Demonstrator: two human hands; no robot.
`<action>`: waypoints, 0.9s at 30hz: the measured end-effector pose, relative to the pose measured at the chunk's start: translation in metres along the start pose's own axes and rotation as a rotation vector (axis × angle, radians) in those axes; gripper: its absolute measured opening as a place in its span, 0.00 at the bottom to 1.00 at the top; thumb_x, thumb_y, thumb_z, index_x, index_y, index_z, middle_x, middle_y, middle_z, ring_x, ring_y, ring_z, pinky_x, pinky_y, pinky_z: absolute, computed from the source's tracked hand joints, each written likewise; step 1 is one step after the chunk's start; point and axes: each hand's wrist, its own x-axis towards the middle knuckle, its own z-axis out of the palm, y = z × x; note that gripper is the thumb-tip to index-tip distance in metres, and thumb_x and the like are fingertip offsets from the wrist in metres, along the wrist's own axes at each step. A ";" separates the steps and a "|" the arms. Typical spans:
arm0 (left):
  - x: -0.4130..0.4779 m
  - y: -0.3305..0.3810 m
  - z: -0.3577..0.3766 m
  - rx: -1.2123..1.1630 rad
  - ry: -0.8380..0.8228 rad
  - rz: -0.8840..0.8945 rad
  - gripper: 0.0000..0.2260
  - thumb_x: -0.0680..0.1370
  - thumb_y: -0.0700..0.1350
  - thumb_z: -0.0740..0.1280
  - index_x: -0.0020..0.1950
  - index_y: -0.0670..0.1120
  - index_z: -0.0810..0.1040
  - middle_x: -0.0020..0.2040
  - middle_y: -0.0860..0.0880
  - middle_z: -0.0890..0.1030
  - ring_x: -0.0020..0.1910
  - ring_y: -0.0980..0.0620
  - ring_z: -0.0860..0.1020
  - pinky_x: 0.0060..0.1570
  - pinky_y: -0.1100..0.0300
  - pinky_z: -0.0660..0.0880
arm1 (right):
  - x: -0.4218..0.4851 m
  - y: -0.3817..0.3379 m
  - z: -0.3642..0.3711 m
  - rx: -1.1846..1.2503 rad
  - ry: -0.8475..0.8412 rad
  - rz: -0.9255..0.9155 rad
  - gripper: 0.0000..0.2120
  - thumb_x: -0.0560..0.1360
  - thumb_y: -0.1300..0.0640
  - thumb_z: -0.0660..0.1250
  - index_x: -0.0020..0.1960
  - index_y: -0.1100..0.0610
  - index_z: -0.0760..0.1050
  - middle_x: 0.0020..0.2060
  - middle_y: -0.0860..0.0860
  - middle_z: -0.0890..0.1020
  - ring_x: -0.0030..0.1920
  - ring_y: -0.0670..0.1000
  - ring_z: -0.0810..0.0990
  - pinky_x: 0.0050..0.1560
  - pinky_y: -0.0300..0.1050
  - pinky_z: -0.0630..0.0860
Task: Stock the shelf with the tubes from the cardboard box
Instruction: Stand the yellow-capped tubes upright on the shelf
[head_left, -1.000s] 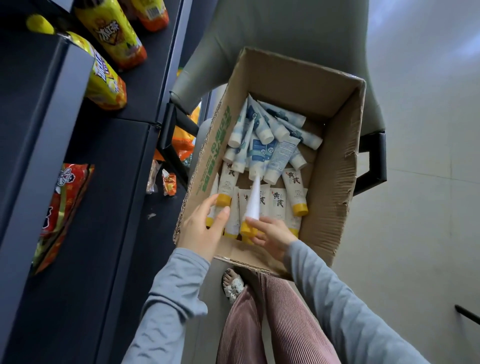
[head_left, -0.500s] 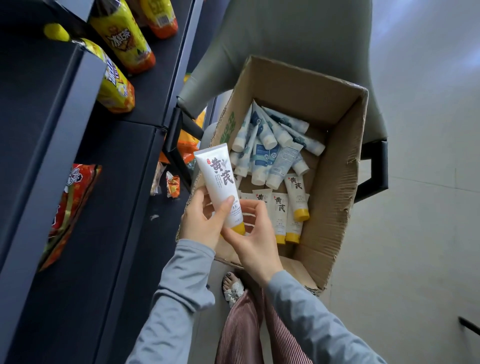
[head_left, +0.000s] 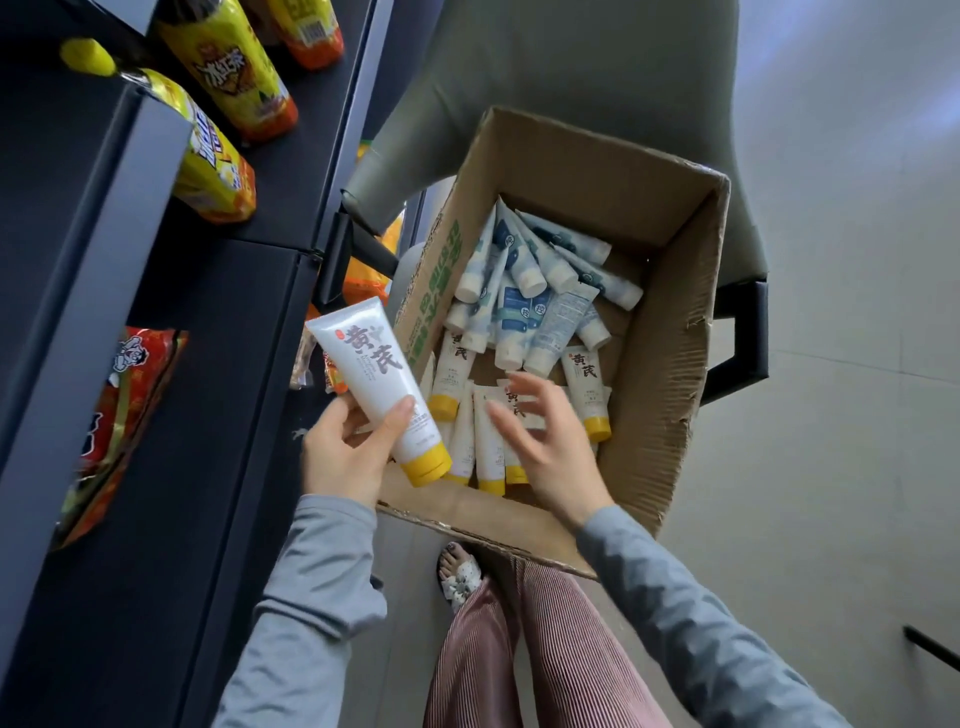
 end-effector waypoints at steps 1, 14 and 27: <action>0.001 0.000 -0.003 -0.017 0.002 -0.004 0.10 0.72 0.40 0.71 0.52 0.43 0.76 0.50 0.43 0.81 0.53 0.42 0.79 0.48 0.46 0.79 | 0.010 0.010 -0.006 -0.059 0.059 0.021 0.21 0.74 0.45 0.66 0.64 0.52 0.70 0.58 0.47 0.75 0.55 0.41 0.72 0.57 0.37 0.70; 0.005 -0.014 0.006 -0.072 0.033 0.004 0.12 0.72 0.40 0.71 0.54 0.45 0.75 0.48 0.47 0.80 0.47 0.51 0.79 0.34 0.66 0.79 | 0.074 0.100 -0.028 -0.587 0.054 0.322 0.28 0.78 0.53 0.63 0.75 0.56 0.57 0.73 0.57 0.61 0.71 0.59 0.62 0.67 0.53 0.64; 0.013 -0.015 0.019 -0.059 0.000 0.010 0.09 0.72 0.38 0.71 0.48 0.47 0.74 0.44 0.51 0.79 0.42 0.56 0.78 0.31 0.68 0.78 | 0.100 0.112 -0.033 -0.591 0.023 0.520 0.30 0.78 0.61 0.59 0.76 0.53 0.52 0.69 0.63 0.64 0.67 0.63 0.65 0.65 0.54 0.65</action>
